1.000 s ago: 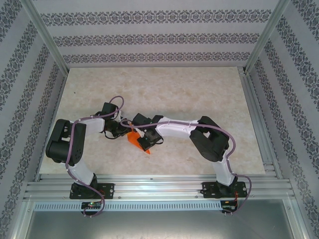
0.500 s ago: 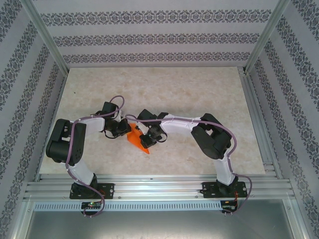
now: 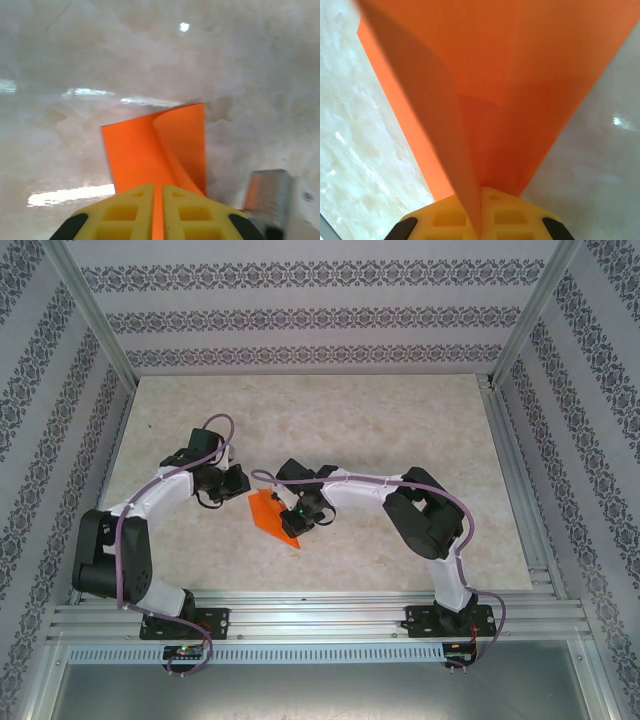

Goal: Fold a paper plane with a square sheet of paper (fold left side to right side)
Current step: Fourth fold the wing at the center of the table.

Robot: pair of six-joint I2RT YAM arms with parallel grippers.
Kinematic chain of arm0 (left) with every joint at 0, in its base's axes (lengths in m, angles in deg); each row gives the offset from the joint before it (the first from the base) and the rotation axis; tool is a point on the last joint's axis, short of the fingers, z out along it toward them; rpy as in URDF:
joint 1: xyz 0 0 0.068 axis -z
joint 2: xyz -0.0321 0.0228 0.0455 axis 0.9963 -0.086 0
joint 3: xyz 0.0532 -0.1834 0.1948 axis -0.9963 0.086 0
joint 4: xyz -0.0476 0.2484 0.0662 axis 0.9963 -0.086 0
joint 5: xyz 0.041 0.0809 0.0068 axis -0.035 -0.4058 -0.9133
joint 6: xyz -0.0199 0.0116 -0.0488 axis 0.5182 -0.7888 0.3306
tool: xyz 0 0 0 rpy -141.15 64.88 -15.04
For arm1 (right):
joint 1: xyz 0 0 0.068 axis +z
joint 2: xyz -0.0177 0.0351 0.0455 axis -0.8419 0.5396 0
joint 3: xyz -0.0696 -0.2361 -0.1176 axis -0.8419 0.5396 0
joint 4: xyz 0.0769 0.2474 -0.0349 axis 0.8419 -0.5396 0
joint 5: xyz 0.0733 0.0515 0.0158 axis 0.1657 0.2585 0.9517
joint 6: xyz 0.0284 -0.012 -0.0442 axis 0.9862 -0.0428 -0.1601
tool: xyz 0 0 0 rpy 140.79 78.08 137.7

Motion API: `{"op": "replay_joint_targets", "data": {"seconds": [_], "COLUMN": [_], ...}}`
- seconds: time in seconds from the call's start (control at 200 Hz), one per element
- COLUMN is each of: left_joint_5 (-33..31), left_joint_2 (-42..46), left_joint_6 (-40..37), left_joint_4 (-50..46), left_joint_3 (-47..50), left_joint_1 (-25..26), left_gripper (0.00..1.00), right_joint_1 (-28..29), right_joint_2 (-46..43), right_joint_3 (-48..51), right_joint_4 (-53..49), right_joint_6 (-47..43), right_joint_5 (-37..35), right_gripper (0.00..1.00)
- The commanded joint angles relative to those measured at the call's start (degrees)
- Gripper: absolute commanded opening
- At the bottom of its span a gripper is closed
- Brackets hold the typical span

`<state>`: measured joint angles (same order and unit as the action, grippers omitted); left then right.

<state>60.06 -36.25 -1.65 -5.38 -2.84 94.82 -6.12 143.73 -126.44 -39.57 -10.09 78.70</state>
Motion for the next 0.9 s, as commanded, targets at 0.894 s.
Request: {"op": "replay_joint_targets", "data": {"seconds": [0.894], "left_joint_5": [19.57], "left_joint_2": [-3.7], "left_joint_6": [26.11], "left_joint_4": [41.33], "left_joint_3": [20.8], "left_joint_1": [7.72], "left_gripper": [0.12], "right_joint_1": [-0.95], "right_joint_2": [4.52], "right_joint_3": [-0.57], "right_joint_4": [0.0], "right_joint_6": [0.26], "right_joint_5": [2.97], "right_gripper": [0.1]}}
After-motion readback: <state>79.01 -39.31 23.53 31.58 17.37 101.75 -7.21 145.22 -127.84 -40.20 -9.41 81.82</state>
